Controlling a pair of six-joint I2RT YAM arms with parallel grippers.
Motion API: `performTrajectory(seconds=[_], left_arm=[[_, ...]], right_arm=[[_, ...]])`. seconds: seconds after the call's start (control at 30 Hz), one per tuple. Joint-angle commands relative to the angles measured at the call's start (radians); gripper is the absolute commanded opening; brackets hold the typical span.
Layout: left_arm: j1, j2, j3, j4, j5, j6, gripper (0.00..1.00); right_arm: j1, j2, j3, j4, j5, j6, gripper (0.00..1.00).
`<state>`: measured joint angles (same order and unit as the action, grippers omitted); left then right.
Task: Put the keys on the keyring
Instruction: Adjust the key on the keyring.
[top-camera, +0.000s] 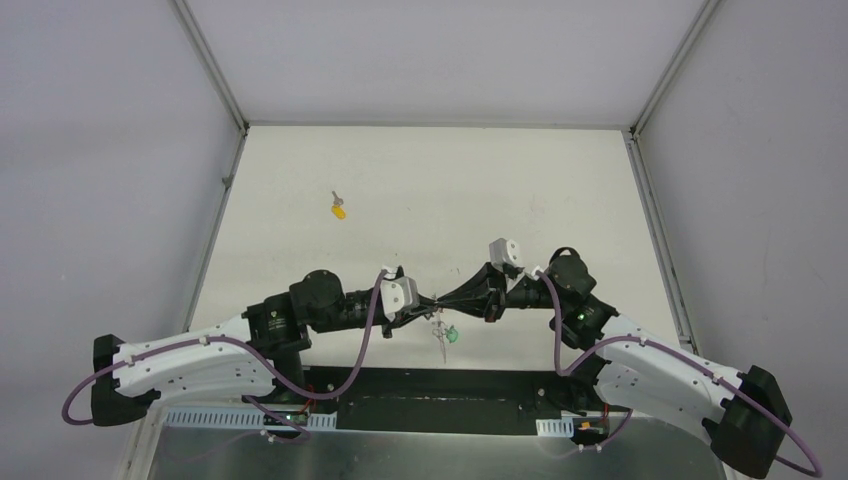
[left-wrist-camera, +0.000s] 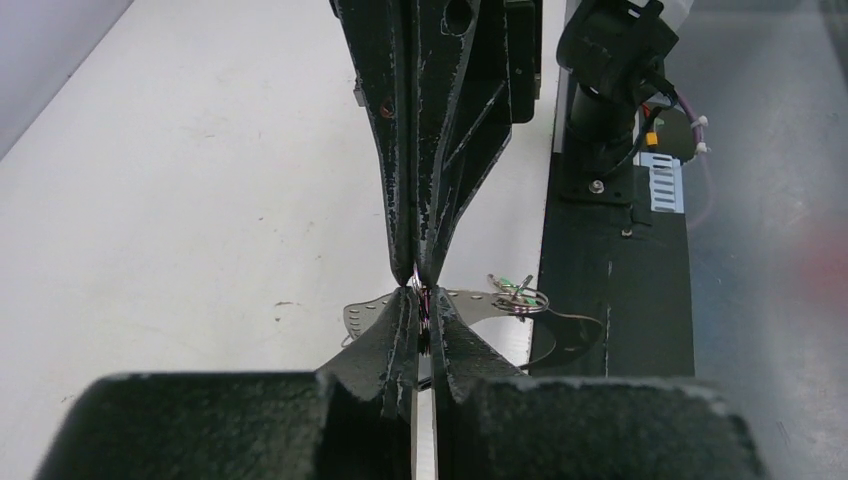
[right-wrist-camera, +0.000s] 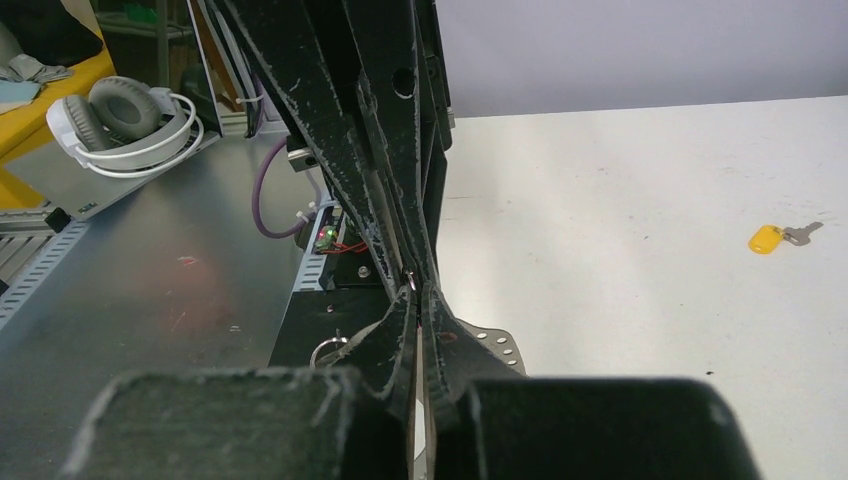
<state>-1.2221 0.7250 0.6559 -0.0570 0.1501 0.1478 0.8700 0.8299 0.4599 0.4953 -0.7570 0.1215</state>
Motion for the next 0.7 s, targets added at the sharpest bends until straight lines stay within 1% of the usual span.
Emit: performTrajectory(seconds=[0.0,0.07,0.2,0.33,0.37,0.4,0.43,0.5,0.57,0.67], left_arm=[[0.005,-0.028,-0.005,0.084,0.002,0.016,0.00],[0.005,-0.028,0.004,0.063,0.002,0.025,0.00],[0.005,-0.017,0.047,-0.035,-0.014,0.037,0.00],[0.005,0.026,0.165,-0.189,-0.030,0.067,0.00],[0.006,0.045,0.202,-0.239,-0.031,0.076,0.00],[0.006,0.067,0.244,-0.291,-0.030,0.084,0.00],[0.005,0.088,0.283,-0.348,-0.029,0.090,0.00],[0.005,0.141,0.372,-0.459,-0.020,0.098,0.00],[0.005,0.194,0.458,-0.567,-0.015,0.104,0.00],[0.005,0.287,0.587,-0.754,-0.028,0.105,0.00]], right_arm=[[0.004,-0.016,0.008,0.042,0.010,-0.010,0.00],[0.004,-0.018,0.008,0.042,0.011,-0.010,0.00],[0.004,-0.024,0.013,0.029,0.020,-0.010,0.00],[0.005,-0.045,0.025,-0.026,0.020,-0.010,0.00],[0.004,-0.052,0.026,-0.037,0.020,-0.010,0.22],[0.004,-0.062,0.026,-0.046,0.060,-0.040,0.47],[0.005,-0.069,0.026,-0.053,0.072,-0.050,0.54],[0.004,-0.078,0.026,-0.059,0.086,-0.051,0.61],[0.004,-0.080,0.029,-0.058,0.086,-0.054,0.66],[0.004,-0.077,0.037,-0.058,0.084,-0.055,0.67]])
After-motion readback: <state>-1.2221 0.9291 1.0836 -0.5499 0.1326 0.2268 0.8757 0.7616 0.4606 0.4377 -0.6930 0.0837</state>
